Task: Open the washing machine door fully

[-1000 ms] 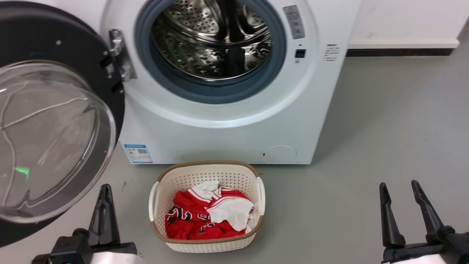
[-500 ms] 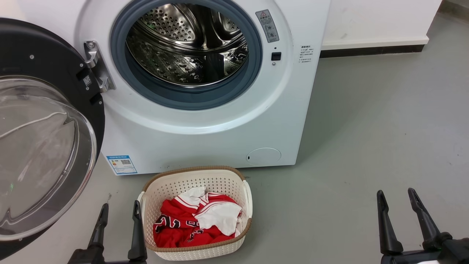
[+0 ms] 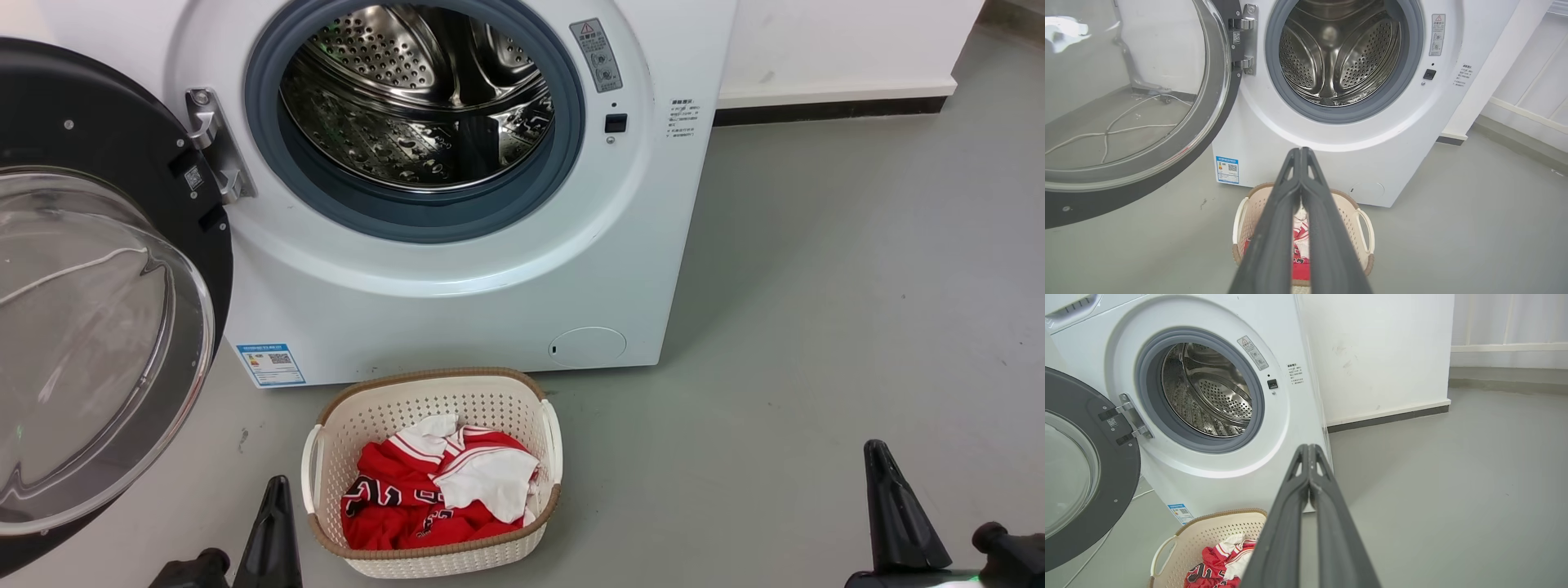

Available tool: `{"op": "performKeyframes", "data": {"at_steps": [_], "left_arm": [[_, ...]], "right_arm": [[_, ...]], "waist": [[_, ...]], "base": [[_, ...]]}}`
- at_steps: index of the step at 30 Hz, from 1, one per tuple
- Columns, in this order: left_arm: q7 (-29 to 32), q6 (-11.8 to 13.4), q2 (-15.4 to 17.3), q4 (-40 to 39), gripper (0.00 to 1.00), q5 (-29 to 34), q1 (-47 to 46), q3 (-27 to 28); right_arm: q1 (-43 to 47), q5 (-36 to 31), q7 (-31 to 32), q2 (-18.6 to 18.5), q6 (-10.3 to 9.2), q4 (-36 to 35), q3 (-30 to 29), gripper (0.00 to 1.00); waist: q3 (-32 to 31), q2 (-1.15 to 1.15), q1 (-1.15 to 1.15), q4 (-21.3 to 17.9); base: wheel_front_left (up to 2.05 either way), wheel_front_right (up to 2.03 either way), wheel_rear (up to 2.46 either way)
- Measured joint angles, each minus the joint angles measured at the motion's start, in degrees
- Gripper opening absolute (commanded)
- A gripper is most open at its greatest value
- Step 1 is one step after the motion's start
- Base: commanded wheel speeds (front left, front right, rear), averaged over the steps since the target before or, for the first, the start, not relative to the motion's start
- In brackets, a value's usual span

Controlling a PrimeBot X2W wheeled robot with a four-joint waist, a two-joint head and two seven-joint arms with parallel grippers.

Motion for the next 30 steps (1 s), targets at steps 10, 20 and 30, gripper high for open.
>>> {"op": "performKeyframes", "data": {"at_steps": [10, 20, 30], "left_arm": [[2.34, -0.90, 0.18, 1.80, 0.00, -11.24, -1.97, 0.36], [4.53, -1.80, 0.34, 3.27, 0.00, -21.09, -3.99, 0.74], [6.54, -2.64, 0.49, 4.56, 0.00, -29.85, -5.67, 1.08]], "right_arm": [[-2.01, 11.69, 2.03, -0.54, 0.00, 2.26, 0.27, 0.00], [-4.11, 21.78, 3.85, -0.93, 0.00, 4.03, 0.32, 0.00], [-5.71, 30.78, 5.86, -1.24, 0.00, 5.72, 0.30, 0.00]], "waist": [[0.08, 0.00, 0.00, 0.15], [0.17, 0.00, 0.00, 0.31], [0.26, 0.00, 0.00, 0.46]], "base": [[0.00, 0.00, 0.00], [0.00, 0.00, 0.00], [0.00, 0.00, 0.00]]}}
